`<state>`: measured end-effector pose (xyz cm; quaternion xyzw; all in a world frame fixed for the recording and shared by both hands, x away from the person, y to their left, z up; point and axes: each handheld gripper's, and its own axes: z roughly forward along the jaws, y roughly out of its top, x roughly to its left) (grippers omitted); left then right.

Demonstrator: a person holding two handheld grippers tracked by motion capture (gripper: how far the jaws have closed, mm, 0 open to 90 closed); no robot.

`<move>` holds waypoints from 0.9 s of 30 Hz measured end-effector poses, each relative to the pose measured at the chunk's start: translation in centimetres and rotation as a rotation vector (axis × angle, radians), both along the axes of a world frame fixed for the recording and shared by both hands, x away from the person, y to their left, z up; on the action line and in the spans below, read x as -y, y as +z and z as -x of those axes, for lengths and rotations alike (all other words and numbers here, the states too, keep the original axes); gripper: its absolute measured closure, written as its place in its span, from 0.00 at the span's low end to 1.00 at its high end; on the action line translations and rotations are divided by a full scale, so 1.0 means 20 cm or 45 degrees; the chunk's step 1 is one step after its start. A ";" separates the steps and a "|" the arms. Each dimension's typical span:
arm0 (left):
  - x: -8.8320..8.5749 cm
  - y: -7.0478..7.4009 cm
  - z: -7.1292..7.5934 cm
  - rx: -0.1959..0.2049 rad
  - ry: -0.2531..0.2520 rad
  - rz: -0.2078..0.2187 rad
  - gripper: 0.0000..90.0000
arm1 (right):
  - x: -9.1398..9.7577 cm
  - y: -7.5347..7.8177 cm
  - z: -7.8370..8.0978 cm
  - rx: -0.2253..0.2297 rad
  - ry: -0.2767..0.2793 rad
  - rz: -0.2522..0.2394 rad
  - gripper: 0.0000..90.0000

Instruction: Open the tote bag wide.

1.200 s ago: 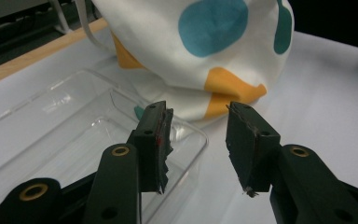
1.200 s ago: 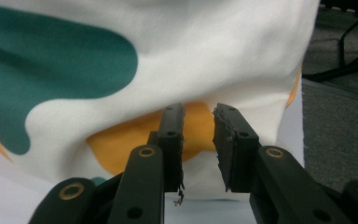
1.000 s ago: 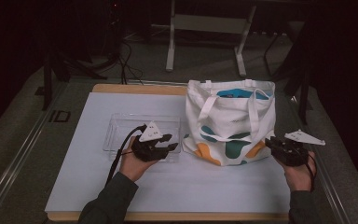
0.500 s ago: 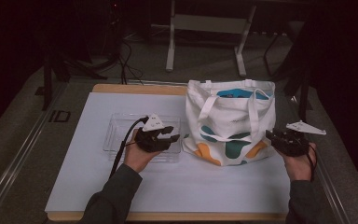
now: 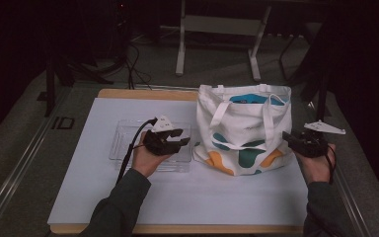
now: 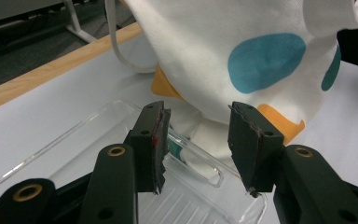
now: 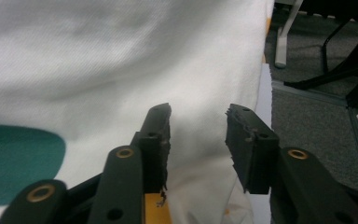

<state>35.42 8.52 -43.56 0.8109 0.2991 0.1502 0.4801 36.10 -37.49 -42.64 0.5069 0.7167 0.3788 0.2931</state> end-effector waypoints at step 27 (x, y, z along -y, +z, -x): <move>0.11 0.01 -0.17 -0.042 0.024 -0.029 0.51 | 0.07 0.04 -0.18 -0.007 -0.013 -0.067 0.46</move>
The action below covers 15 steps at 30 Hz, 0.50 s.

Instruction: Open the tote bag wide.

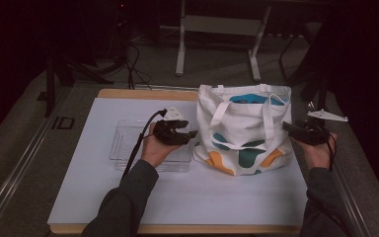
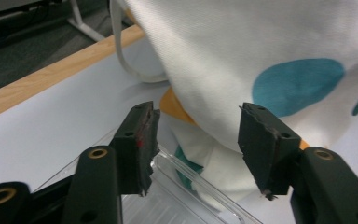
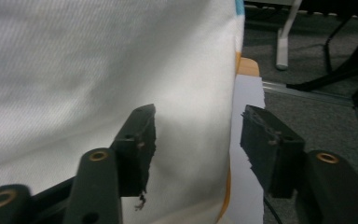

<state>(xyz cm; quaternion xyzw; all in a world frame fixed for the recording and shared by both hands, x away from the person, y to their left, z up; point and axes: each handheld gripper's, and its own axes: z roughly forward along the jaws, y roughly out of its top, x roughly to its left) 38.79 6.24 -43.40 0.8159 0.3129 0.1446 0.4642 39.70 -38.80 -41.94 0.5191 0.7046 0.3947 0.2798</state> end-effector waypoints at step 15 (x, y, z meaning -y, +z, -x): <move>0.08 -0.04 -0.13 -0.081 -0.016 0.042 0.45 | 0.02 -0.01 -0.12 -0.121 0.118 0.002 0.34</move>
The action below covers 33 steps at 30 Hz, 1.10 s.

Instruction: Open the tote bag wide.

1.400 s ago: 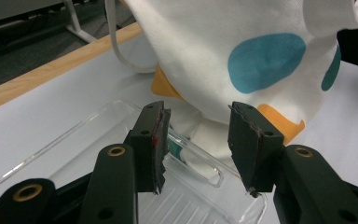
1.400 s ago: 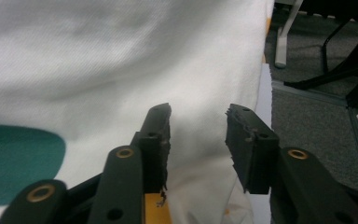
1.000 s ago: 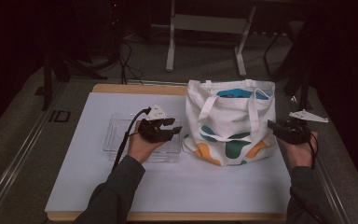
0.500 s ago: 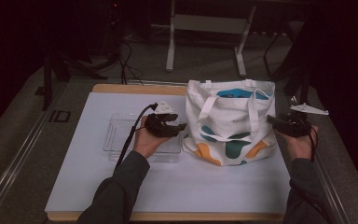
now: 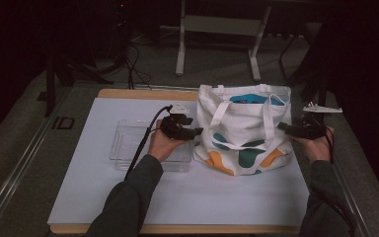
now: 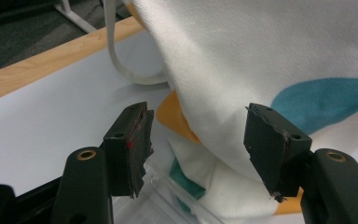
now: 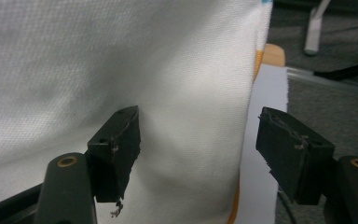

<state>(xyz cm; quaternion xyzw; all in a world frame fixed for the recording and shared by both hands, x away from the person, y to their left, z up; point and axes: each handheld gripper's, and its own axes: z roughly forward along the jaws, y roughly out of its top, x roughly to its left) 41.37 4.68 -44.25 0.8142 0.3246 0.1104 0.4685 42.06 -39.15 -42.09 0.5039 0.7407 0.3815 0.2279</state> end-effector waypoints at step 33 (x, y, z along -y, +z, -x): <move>0.15 0.04 -0.02 0.033 -0.024 -0.080 0.96 | -0.02 -0.02 0.00 -0.017 0.060 0.049 0.97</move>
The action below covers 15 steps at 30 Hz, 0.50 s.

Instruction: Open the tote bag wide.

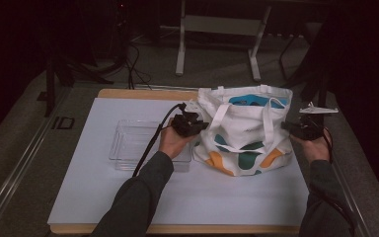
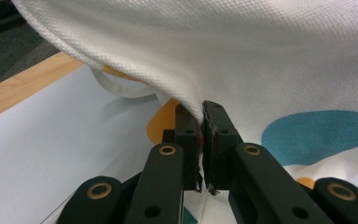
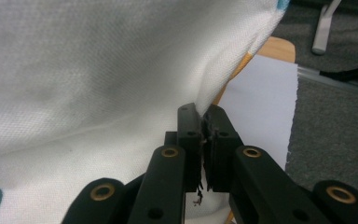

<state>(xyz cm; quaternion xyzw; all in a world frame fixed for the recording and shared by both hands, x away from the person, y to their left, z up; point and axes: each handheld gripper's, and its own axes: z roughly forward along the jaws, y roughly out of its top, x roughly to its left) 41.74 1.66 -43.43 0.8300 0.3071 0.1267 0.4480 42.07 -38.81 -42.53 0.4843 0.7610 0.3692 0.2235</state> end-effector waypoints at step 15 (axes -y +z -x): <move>-0.02 0.06 0.10 0.062 -0.031 0.040 0.96 | 0.05 0.08 0.14 0.112 0.033 0.000 0.97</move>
